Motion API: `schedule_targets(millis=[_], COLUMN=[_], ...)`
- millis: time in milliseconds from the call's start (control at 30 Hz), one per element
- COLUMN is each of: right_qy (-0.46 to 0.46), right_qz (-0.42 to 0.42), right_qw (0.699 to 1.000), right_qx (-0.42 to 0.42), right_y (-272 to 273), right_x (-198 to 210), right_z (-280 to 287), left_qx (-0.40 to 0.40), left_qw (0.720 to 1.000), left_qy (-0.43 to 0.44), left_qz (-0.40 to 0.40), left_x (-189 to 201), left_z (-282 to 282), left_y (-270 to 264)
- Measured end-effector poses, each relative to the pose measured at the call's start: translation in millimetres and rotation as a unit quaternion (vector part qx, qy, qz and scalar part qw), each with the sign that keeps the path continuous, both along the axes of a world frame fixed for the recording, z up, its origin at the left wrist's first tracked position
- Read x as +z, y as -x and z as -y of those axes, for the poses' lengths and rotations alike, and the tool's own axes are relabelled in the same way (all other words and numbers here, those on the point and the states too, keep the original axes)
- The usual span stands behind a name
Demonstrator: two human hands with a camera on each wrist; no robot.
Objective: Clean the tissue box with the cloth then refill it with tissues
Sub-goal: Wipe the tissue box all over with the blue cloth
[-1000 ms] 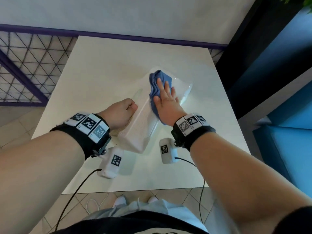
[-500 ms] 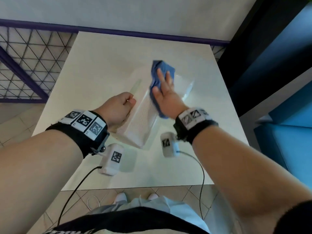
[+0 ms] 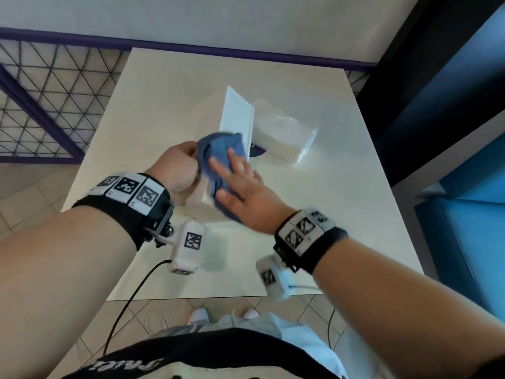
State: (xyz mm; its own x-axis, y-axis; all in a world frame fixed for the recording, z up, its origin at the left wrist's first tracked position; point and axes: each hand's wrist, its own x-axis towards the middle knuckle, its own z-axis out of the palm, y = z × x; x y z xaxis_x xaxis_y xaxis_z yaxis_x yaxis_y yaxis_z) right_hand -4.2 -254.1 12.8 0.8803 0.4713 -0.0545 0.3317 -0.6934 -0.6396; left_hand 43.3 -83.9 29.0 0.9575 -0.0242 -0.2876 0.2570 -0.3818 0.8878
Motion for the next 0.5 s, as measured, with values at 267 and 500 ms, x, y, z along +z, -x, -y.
schedule_targets(millis=[267, 500], right_qy=[-0.018, -0.001], right_qz=[-0.029, -0.007], right_qw=[0.988, 1.0], right_qx=[-0.151, 0.02], right_y=[-59.2, 21.8], right_x=[27.9, -3.9], right_z=[15.1, -11.6], left_qx=[-0.045, 0.023], left_qw=[0.997, 0.999], left_qy=[-0.057, 0.037], left_qz=[0.036, 0.024], left_x=[3.7, 15.7], left_z=[15.7, -2.0], left_y=[0.7, -4.8])
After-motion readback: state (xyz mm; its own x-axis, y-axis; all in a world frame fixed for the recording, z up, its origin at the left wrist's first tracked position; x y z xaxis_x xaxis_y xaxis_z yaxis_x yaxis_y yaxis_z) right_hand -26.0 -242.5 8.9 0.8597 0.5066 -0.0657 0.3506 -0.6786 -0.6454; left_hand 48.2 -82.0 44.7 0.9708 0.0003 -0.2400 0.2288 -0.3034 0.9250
